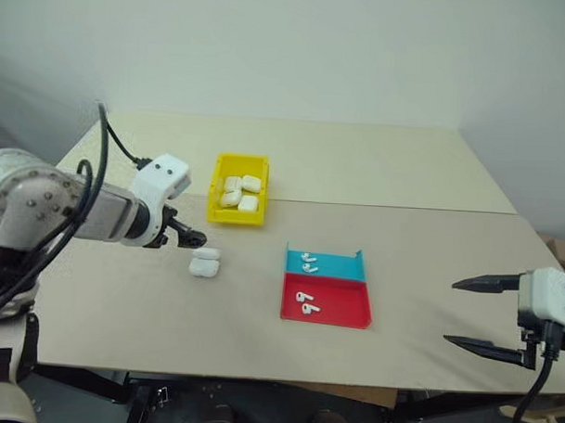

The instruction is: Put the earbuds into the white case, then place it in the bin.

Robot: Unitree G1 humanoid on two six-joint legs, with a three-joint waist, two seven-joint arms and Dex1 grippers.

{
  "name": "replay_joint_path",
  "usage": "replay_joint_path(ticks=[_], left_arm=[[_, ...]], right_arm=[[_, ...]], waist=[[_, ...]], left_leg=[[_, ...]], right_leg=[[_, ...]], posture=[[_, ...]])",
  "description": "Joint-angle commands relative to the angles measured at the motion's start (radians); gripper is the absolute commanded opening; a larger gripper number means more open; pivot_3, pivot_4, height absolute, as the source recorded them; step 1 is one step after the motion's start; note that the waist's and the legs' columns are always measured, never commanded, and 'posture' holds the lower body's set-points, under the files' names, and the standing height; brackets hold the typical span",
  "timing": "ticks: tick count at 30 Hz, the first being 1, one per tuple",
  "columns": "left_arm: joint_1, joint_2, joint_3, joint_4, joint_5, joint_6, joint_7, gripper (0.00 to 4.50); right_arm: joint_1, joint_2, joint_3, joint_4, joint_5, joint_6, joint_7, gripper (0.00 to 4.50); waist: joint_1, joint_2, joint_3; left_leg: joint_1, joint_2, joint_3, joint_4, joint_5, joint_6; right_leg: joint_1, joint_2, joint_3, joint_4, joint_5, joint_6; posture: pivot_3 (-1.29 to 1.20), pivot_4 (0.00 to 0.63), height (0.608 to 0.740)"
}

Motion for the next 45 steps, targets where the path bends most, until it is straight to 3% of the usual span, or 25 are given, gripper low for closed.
replay_joint_path(ticks=[1, 4, 14, 27, 34, 45], left_arm=[[-0.022, -0.004, -0.058, 0.069, -0.292, -0.053, 0.289, 4.50], [-0.011, 0.016, -0.174, 0.067, -0.542, -0.214, 0.531, 4.50], [0.075, -0.095, -0.201, 0.040, -0.558, -0.328, 0.788, 4.50], [0.113, -0.208, -0.165, 0.139, -0.558, -0.342, 0.880, 4.50], [0.103, -0.219, -0.196, 0.153, -0.558, -0.346, 0.949, 4.50], [0.056, -0.251, -0.196, 0.254, -0.526, -0.313, 0.923, 4.50]], right_arm=[[0.006, 0.004, -0.022, -0.034, 0.005, 0.009, -0.016, 4.47], [0.009, 0.005, -0.018, -0.037, 0.004, 0.010, -0.018, 4.47], [0.052, 0.009, -0.045, -0.055, 0.009, 0.024, -0.016, 4.47], [0.062, 0.007, -0.048, -0.053, -0.009, 0.021, -0.022, 4.47], [0.077, 0.019, -0.057, -0.066, -0.014, 0.022, -0.033, 4.47], [0.093, 0.034, -0.054, -0.075, -0.031, 0.014, -0.045, 4.47]], waist=[[0.000, 0.000, 0.000], [0.001, 0.000, 0.000], [0.005, 0.000, 0.000], [0.024, 0.000, 0.000], [0.025, -0.001, 0.000], [0.025, -0.001, 0.000]], left_leg=[[0.000, -0.001, 0.000, 0.000, 0.000, 0.000], [0.000, -0.001, 0.000, 0.000, 0.000, 0.000], [0.000, -0.002, 0.000, 0.000, 0.001, -0.003], [0.001, -0.003, -0.001, 0.000, 0.002, -0.004], [0.000, -0.004, -0.001, 0.000, 0.002, -0.004], [0.000, -0.004, -0.001, 0.000, 0.002, -0.004]], right_leg=[[0.000, 0.000, 0.000, 0.000, 0.000, 0.000], [0.000, -0.001, 0.000, 0.000, 0.000, 0.000], [0.001, -0.001, 0.000, 0.000, 0.001, 0.000], [0.001, -0.001, 0.000, -0.001, 0.001, 0.000], [0.001, -0.002, 0.000, -0.001, 0.001, 0.000], [0.001, -0.002, 0.000, -0.001, 0.001, 0.000]], posture=[[0.00, 0.150, 0.740], [0.00, 0.150, 0.740], [0.00, 0.150, 0.740], [0.00, 0.150, 0.740], [0.00, 0.150, 0.740], [0.00, 0.150, 0.740]])
